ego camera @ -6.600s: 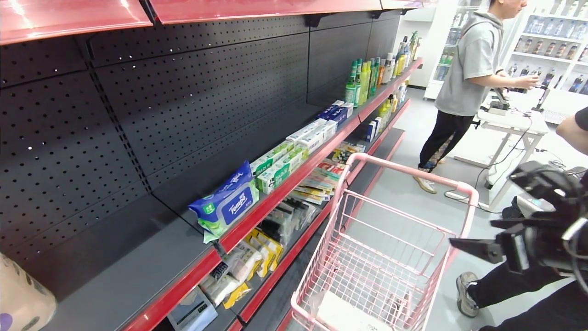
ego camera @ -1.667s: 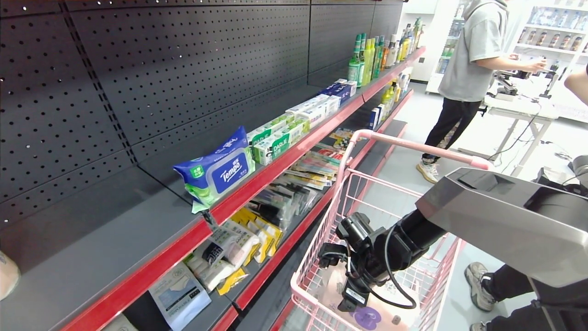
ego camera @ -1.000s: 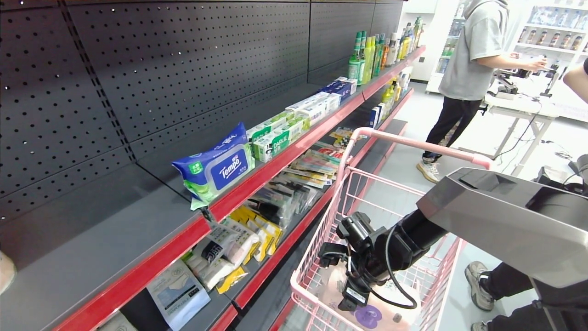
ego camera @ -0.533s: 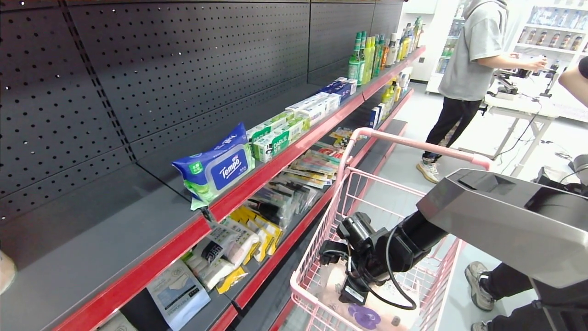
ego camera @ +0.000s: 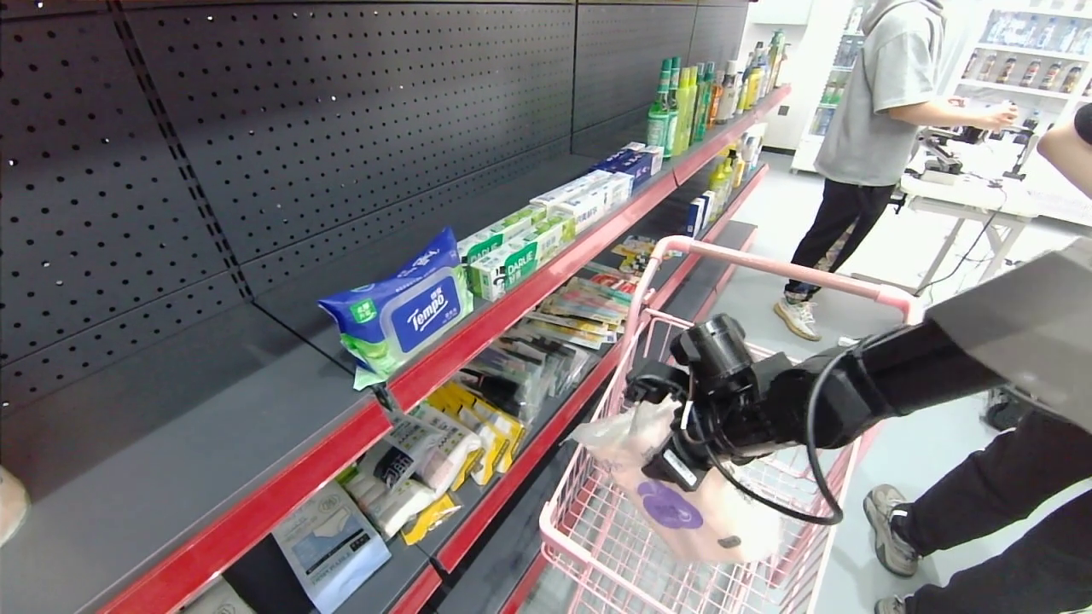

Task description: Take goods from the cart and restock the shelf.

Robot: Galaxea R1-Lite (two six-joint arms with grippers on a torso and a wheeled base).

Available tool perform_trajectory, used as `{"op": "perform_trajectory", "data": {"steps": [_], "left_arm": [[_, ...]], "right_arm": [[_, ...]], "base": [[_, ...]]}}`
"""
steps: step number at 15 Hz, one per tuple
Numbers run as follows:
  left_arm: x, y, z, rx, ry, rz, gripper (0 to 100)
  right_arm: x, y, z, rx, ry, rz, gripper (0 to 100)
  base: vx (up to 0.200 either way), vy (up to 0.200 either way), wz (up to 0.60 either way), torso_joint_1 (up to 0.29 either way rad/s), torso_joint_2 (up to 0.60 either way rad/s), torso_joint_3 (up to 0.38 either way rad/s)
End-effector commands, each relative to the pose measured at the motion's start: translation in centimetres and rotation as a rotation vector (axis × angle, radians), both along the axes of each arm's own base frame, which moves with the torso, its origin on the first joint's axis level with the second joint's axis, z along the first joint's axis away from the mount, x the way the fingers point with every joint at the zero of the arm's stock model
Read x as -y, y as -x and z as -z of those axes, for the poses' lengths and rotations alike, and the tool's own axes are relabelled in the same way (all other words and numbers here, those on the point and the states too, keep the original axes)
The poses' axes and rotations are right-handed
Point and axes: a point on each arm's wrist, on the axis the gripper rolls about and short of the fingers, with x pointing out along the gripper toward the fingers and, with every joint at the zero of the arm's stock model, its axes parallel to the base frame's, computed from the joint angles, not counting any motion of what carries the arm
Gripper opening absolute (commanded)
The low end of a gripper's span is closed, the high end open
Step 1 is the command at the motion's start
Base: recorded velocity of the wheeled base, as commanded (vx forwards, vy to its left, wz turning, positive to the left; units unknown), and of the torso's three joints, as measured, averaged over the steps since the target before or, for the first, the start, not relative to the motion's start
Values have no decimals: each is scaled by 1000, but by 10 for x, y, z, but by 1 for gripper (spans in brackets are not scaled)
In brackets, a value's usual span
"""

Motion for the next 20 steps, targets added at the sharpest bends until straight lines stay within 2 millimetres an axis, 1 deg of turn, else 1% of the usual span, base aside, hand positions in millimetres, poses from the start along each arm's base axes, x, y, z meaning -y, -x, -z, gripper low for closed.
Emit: {"op": "perform_trajectory", "data": {"steps": [1, 3, 4, 6, 7, 8, 9, 11, 12, 14, 16, 18, 20], "left_arm": [[0, 0, 0, 0, 1, -1, 100], [0, 0, 0, 0, 1, -1, 100], [0, 0, 0, 0, 1, 1, 100], [0, 0, 0, 0, 1, -1, 100], [0, 0, 0, -1, 0, 1, 100], [0, 0, 0, -1, 0, -1, 100], [0, 0, 0, -1, 0, 1, 100], [0, 0, 0, 0, 1, -1, 100], [0, 0, 0, 0, 1, 1, 100], [0, 0, 0, 0, 1, 1, 100], [0, 0, 0, 0, 1, 1, 100], [0, 0, 0, -1, 0, -1, 100], [0, 0, 0, -1, 0, -1, 100]], "right_arm": [[16, 19, -67, 157, -94, 49, 0], [32, 50, -112, 297, -112, 93, 0], [39, 62, -129, 356, -119, 116, 0], [59, 100, -167, 486, -176, 135, 0], [70, 116, -175, 532, -167, 178, 0], [76, 125, -175, 561, -144, 229, 0], [91, 150, -180, 617, -158, 293, 0], [108, 180, -187, 671, -235, 343, 0], [122, 201, -191, 727, -251, 372, 0], [138, 227, -189, 785, -269, 415, 0], [149, 244, -185, 819, -276, 441, 0], [157, 255, -178, 843, -262, 469, 0], [161, 263, -175, 852, -280, 461, 0]], "base": [[0, 0, 0, 0, 0, 0], [0, 0, 0, 0, 0, 0], [0, 0, 0, 0, 0, 0], [0, 0, 0, 0, 0, 0], [0, 0, 0, 0, 0, 0], [0, 0, 0, 0, 0, 0], [0, 0, 0, 0, 0, 0], [0, 0, 0, 0, 0, 0], [0, 0, 0, 0, 0, 0], [0, 0, 0, 0, 0, 0], [0, 0, 0, 0, 0, 0], [0, 0, 0, 0, 0, 0], [0, 0, 0, 0, 0, 0]]}}
